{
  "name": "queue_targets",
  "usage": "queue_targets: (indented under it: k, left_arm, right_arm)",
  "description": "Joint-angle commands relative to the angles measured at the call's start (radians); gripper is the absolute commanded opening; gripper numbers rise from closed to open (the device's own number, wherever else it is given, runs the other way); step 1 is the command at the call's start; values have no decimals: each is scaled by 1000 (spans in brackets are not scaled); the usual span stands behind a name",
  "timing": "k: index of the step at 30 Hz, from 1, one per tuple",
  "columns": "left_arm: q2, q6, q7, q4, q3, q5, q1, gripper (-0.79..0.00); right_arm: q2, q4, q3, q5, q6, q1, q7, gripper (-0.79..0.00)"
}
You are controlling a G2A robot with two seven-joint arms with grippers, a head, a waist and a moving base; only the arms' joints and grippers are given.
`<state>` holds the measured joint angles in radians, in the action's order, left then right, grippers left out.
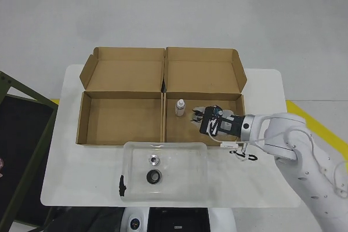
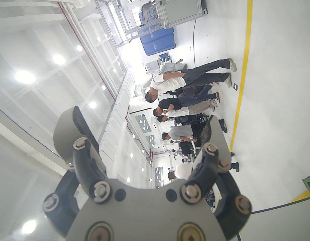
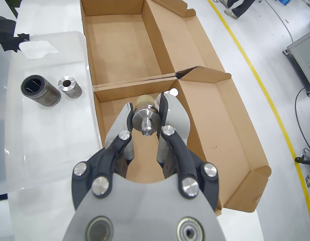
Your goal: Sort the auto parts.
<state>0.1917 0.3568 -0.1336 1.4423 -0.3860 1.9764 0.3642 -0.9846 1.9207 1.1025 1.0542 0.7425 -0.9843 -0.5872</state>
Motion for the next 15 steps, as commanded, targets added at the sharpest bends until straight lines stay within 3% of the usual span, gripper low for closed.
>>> queue_targets:
  k: [1,15]
  left_arm:
    - [0,0,0,0,0,0,0,0]
    - [0,0,0,0,0,0,0,0]
  right_arm:
    - [-5,-29,-22,0,-2,26,-11,-785]
    - [-42,-214,-169,1,-22,150,-93,-785]
